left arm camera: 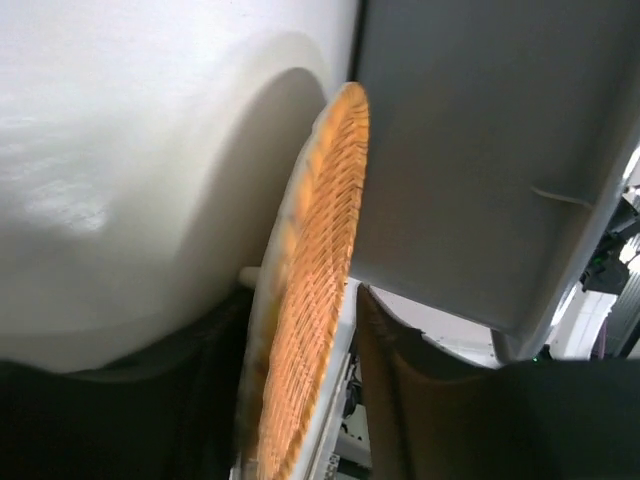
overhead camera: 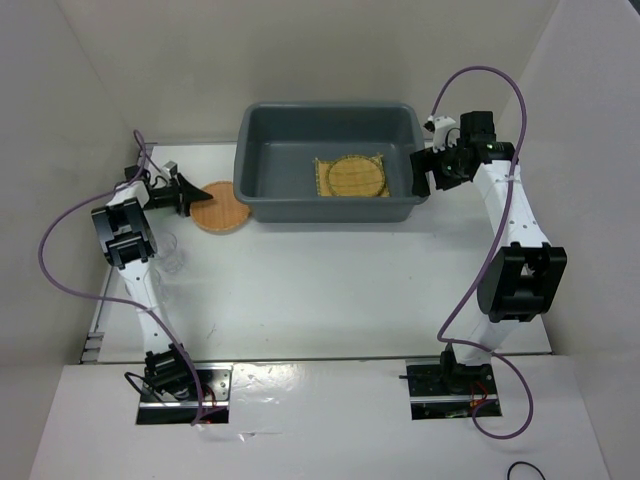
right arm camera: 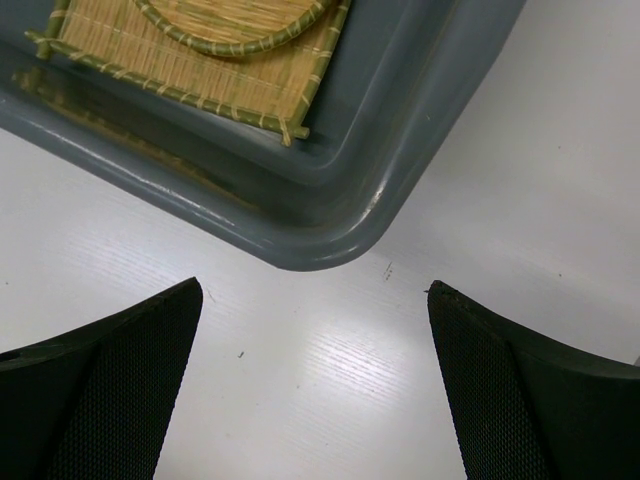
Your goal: Place the mixed dishes into the plastic bin
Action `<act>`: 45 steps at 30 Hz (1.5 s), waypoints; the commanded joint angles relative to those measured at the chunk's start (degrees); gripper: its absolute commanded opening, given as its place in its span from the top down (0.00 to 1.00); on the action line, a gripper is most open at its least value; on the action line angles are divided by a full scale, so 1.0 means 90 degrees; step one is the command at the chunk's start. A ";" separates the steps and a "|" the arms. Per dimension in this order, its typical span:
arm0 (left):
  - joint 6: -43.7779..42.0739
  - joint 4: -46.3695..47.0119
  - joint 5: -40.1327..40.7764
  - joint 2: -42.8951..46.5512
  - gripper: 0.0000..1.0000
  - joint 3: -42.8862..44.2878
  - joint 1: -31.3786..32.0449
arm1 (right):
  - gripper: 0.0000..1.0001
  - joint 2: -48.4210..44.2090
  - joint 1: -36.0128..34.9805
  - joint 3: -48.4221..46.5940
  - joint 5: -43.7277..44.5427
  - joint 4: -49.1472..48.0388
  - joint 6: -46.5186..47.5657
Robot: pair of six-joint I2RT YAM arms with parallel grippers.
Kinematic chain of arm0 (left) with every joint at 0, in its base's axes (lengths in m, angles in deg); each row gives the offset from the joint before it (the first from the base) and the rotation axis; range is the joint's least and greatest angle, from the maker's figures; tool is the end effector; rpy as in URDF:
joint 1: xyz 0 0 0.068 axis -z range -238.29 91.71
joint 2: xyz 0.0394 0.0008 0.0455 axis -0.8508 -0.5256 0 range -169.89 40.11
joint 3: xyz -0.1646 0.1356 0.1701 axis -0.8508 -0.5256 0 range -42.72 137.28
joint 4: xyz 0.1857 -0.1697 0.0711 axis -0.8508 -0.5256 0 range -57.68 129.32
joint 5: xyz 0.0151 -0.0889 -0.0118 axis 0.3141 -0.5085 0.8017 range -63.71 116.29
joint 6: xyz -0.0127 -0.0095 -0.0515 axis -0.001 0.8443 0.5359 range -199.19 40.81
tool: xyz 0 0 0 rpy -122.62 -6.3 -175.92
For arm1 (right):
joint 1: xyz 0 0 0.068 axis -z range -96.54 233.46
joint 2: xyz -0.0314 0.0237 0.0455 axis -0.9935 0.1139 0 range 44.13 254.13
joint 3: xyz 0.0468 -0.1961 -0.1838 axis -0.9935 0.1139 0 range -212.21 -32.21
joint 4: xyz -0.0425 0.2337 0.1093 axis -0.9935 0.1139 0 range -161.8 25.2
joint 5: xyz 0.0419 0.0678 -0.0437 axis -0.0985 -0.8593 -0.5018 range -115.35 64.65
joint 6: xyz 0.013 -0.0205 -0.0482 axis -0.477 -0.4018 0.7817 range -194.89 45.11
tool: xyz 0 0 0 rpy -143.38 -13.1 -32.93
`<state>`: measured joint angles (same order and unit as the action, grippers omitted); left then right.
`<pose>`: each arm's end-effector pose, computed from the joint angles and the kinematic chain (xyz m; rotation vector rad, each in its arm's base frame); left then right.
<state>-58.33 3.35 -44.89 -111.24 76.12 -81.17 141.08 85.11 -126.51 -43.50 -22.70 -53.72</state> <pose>0.4940 0.1719 0.0795 -0.5614 2.2316 -1.6240 0.3663 0.0006 0.3394 -0.5425 2.3628 0.2130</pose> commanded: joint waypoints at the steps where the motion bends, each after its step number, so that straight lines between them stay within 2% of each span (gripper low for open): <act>1: -0.0336 0.0109 -0.0021 -0.0449 0.56 -0.0031 0.0139 | 0.02 -0.0039 0.0022 -0.0176 0.0113 -0.0309 -0.0086; 4: -0.0277 0.0168 -0.0147 -0.0449 0.69 -0.0031 0.0139 | 0.02 0.0019 0.0022 -0.0235 0.0113 -0.0309 -0.0086; 5: -0.0209 0.0226 -0.0148 -0.0449 0.79 -0.0031 0.0139 | 0.02 0.0019 0.0022 -0.0235 0.0113 -0.0309 -0.0086; 9: -0.0073 0.0227 -0.0226 -0.0449 1.00 -0.0031 0.0139 | 0.02 0.0019 0.0022 -0.0235 0.0113 -0.0309 -0.0086; 15: 0.0483 0.0509 0.0232 0.0145 1.00 -0.0031 -0.0289 | 0.02 0.0019 0.0022 -0.0235 0.0113 -0.0309 -0.0086; 17: 0.1039 0.1035 0.0632 0.0623 1.00 -0.0177 -0.0456 | 0.02 -0.0048 0.0022 -0.0177 0.0045 -0.0309 -0.0086; 22: 0.1646 0.1407 0.1774 0.1560 1.00 -0.0042 -0.0671 | 0.02 -0.0176 0.0022 0.0009 -0.0014 -0.0309 -0.0086; 26: 0.2008 0.1263 0.2894 0.1953 1.00 0.0748 -0.0604 | 0.02 -0.0478 0.0022 0.0165 -0.0014 -0.0368 -0.0145; 28: 0.2134 0.0893 0.3307 0.2040 1.00 0.1538 -0.0545 | 0.02 -0.0625 0.0022 0.0380 -0.0014 -0.0436 -0.0145; 30: 0.2252 0.0755 0.3436 0.2041 1.00 0.2211 -0.0379 | 0.02 -0.0917 0.0022 0.0574 -0.0014 -0.0504 -0.0145; 32: 0.2525 0.0297 0.3330 0.1429 1.00 0.4159 -0.0057 | 0.02 -0.1219 0.0100 0.0712 -0.0014 -0.0563 -0.0251; 33: 0.2642 0.0005 0.3019 0.0623 1.00 0.5144 0.0098 | 0.02 -0.1327 0.0284 0.0848 -0.0014 -0.0641 -0.0339; 34: 0.3223 0.0215 0.2774 0.0287 1.00 0.6266 0.0255 | 0.02 -0.1444 0.0401 0.0926 -0.0014 -0.0767 -0.0466; 36: 0.3949 0.1433 0.1818 0.0236 1.00 0.5984 0.0713 | 0.02 -0.1814 0.0665 0.1160 -0.0237 -0.0982 -0.0857; 37: 0.3816 0.1138 0.1873 -0.0017 1.00 0.6555 0.0899 | 0.02 -0.1933 0.0927 0.1229 -0.0307 -0.0983 -0.0955; 38: 0.3689 0.1270 0.1728 0.0126 1.00 0.6560 0.1249 | 0.02 -0.2021 0.1036 0.1298 -0.0365 -0.1051 -0.1091; 39: 0.3446 0.0682 0.1833 0.0001 1.00 0.6744 0.1446 | 0.02 -0.2283 0.1124 0.1482 -0.0424 -0.1109 -0.1092; 41: 0.3230 0.0608 0.1873 0.0000 1.00 0.6735 0.1991 | 0.02 -0.2606 0.1203 0.1891 -0.0483 -0.1344 -0.1150; 45: 0.3785 0.1300 0.1863 -0.0390 1.00 0.6736 0.2920 | 0.02 -0.3242 0.1203 0.2528 -0.0483 -0.1471 -0.0995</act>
<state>-28.14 12.40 -25.94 -111.19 136.21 -58.20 114.24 96.34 -106.57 -46.30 -32.30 -62.03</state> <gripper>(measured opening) 0.064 0.975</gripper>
